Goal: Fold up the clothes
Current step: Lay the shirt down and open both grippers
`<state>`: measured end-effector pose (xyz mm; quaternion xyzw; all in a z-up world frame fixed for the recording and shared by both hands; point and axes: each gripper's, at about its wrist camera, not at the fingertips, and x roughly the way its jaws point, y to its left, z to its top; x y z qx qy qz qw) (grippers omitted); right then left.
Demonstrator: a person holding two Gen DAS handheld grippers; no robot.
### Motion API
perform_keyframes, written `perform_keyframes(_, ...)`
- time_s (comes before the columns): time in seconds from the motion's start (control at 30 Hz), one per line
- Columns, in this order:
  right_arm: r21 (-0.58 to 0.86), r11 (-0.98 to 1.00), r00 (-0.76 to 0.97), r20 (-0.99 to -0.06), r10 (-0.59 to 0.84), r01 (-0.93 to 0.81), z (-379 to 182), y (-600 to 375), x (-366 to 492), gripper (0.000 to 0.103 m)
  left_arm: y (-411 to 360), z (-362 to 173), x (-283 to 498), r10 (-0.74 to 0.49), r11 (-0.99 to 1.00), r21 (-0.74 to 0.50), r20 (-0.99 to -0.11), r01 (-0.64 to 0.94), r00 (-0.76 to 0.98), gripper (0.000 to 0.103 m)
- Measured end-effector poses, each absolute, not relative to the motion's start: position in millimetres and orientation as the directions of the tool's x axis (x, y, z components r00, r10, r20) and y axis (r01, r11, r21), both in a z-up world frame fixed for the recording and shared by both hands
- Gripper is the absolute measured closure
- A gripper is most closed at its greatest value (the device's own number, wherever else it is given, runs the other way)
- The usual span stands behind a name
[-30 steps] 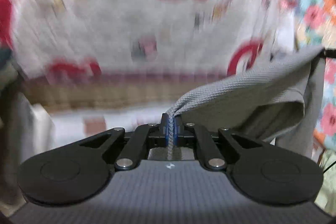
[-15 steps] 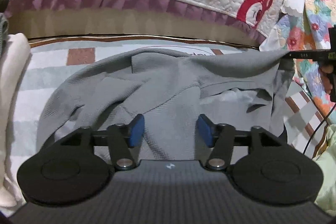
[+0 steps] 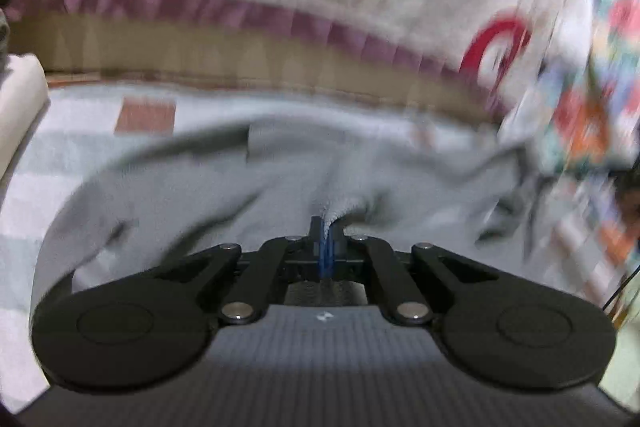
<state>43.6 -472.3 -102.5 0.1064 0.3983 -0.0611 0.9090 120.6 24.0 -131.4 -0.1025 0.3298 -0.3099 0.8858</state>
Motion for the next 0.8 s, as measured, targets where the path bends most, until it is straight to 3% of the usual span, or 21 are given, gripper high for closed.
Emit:
perform_keyframes(0.13,0.229,0.941,0.666,-0.746,0.005,0.250,-117,-481,42,0.047,41,-116,125,-0.611,0.789,-0.434,-0.473,0.436,0.635,0.102)
perform_keyframes(0.43,0.265,0.940,0.678,-0.733,0.051,0.216,-126,-473,61,0.044,32,-143,115,-0.605,0.796,-0.416,-0.564,0.439,0.562,0.099)
perform_keyframes(0.5,0.251,0.945,0.683,-0.729,0.042,0.210,-128,-469,63,0.043,30,-147,113,-0.585,0.810,-0.388,-0.590,0.440,0.556,0.091)
perform_keyframes(0.63,0.200,0.951,0.647,-0.762,0.001,0.234,-142,-467,72,0.043,31,-150,103,-0.542,0.835,-0.316,-0.616,0.451,0.572,0.057)
perform_keyframes(0.8,0.166,0.944,0.641,-0.765,-0.059,0.286,-148,-473,76,0.043,24,-160,101,-0.511,0.848,-0.260,-0.631,0.461,0.583,0.039)
